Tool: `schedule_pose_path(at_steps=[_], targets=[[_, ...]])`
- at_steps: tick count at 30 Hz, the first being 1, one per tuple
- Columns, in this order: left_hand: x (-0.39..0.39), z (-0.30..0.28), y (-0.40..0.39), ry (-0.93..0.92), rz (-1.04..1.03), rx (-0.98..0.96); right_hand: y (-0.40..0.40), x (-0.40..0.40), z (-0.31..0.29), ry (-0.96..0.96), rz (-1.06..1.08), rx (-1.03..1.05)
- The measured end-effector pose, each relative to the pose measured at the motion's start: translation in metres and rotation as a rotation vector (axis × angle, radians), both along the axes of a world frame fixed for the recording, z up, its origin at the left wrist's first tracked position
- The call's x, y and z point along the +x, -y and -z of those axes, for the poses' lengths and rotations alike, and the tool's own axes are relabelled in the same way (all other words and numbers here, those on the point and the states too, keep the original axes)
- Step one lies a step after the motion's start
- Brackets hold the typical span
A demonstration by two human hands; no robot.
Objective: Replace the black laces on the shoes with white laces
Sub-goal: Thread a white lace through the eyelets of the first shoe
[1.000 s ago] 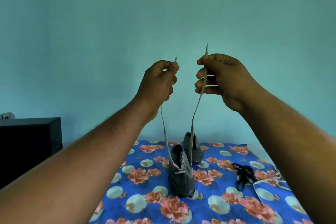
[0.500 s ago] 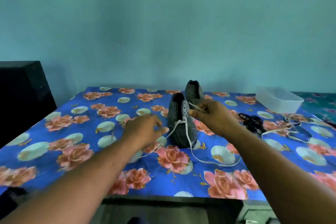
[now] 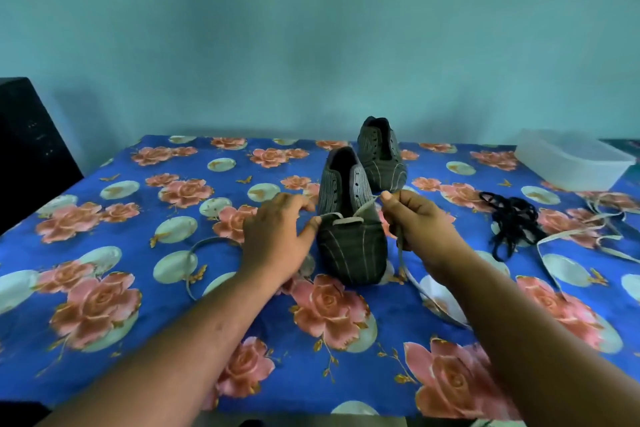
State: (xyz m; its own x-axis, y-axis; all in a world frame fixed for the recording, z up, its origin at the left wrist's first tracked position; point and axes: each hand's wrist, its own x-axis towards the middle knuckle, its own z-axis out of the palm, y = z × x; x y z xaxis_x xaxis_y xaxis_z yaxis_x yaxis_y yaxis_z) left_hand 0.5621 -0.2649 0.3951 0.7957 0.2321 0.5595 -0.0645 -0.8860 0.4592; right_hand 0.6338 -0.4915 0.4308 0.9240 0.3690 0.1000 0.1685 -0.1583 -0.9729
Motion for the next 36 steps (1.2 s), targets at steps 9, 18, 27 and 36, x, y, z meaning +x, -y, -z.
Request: schedule_pose_path(at_steps=[9, 18, 27, 36], targets=[[0.012, -0.012, 0.029, -0.038, 0.168, -0.128, -0.015, -0.001, 0.023, 0.195, 0.065, -0.003], [0.017, -0.015, 0.016, 0.014, 0.27, -0.271, -0.014, 0.003, 0.029, 0.192, 0.086, -0.021], [0.01, -0.009, 0.007, 0.006, 0.251, -0.324, -0.015, 0.002, 0.031, 0.2, 0.103, -0.051], [0.007, -0.009, 0.005, 0.06, 0.305, -0.171, -0.015, 0.0, 0.03, 0.206, 0.107, -0.051]])
